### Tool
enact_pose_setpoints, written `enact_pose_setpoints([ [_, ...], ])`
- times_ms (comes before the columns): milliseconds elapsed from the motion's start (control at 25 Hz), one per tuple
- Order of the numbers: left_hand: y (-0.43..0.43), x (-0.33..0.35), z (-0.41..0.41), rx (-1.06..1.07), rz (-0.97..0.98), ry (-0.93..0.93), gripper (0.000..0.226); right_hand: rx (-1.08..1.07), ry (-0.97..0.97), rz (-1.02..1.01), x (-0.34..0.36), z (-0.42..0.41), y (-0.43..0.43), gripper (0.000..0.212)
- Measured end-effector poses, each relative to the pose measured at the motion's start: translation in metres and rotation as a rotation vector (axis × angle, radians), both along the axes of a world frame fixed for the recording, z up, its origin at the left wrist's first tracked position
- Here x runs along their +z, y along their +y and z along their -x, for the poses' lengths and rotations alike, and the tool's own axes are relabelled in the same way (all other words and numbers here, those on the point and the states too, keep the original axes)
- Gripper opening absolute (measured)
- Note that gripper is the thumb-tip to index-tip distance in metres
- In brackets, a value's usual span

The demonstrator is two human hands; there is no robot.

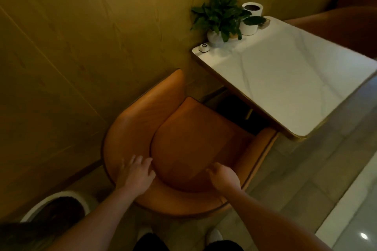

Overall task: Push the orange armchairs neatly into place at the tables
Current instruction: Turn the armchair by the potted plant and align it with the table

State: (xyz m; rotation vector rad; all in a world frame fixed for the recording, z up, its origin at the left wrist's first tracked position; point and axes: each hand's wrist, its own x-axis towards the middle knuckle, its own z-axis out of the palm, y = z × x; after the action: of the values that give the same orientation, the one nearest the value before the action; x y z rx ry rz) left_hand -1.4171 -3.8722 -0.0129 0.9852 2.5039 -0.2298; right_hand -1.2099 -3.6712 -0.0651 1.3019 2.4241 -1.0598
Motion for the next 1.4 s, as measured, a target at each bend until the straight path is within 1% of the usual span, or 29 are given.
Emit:
enact_pose_setpoints([
  [160, 0.001, -0.020, 0.055, -0.127, 0.068, -0.049, 0.054, -0.137, -0.124, -0.026, -0.025, 0.001, -0.018, 0.028],
  [280, -0.008, -0.028, 0.092, -0.262, 0.144, -0.036, 0.056, -0.204, -0.211, -0.159, -0.043, 0.004, -0.055, 0.035],
  [360, -0.015, -0.035, 0.112, -0.344, 0.178, -0.010, 0.057, -0.262, -0.244, -0.197, -0.044, 0.018, -0.083, 0.043],
  [480, -0.011, -0.044, 0.133, -0.384, 0.210, -0.030, 0.057, -0.397, -0.244, -0.196, -0.037, 0.038, -0.114, 0.048],
  [600, 0.005, -0.054, 0.157, -0.414, 0.225, -0.013, 0.059, -0.482, -0.244, -0.236, -0.033, 0.032, -0.100, 0.055],
  [760, 0.043, -0.071, 0.200, -0.473, 0.222, 0.075, 0.067, -0.545, -0.312, -0.316, -0.042, 0.011, -0.045, 0.068],
  [840, 0.060, -0.081, 0.216, -0.482, 0.218, 0.105, 0.070, -0.553, -0.335, -0.341, -0.052, 0.011, -0.019, 0.071],
  [920, 0.073, -0.087, 0.227, -0.462, 0.237, 0.112, 0.072, -0.509, -0.362, -0.356, -0.057, 0.017, -0.005, 0.070],
  [1000, 0.079, -0.091, 0.231, -0.449, 0.276, 0.112, 0.069, -0.422, -0.376, -0.338, -0.061, 0.029, -0.010, 0.067],
  [1040, 0.074, -0.090, 0.228, -0.456, 0.291, 0.088, 0.067, -0.369, -0.349, -0.298, -0.059, 0.039, -0.023, 0.066],
  [1120, 0.048, -0.085, 0.213, -0.519, 0.281, -0.015, 0.066, -0.276, -0.200, -0.160, -0.045, 0.064, -0.068, 0.062],
  [1160, 0.034, -0.077, 0.203, -0.572, 0.268, -0.085, 0.071, -0.214, -0.135, -0.090, -0.034, 0.078, -0.093, 0.060],
  [1200, 0.023, -0.066, 0.194, -0.631, 0.261, -0.164, 0.083, -0.143, -0.103, -0.032, -0.021, 0.091, -0.114, 0.061],
  [1240, 0.016, -0.058, 0.189, -0.707, 0.256, -0.254, 0.095, -0.095, -0.079, 0.011, -0.011, 0.102, -0.131, 0.067],
  [1280, 0.009, -0.049, 0.189, -0.800, 0.283, -0.339, 0.100, -0.060, -0.075, 0.063, 0.000, 0.114, -0.143, 0.074],
  [1360, 0.000, -0.038, 0.195, -1.034, 0.351, -0.441, 0.093, 0.045, -0.042, 0.148, 0.017, 0.139, -0.165, 0.086],
  [1400, -0.001, -0.034, 0.201, -1.153, 0.371, -0.465, 0.097, 0.124, -0.041, 0.158, 0.023, 0.152, -0.176, 0.094],
])
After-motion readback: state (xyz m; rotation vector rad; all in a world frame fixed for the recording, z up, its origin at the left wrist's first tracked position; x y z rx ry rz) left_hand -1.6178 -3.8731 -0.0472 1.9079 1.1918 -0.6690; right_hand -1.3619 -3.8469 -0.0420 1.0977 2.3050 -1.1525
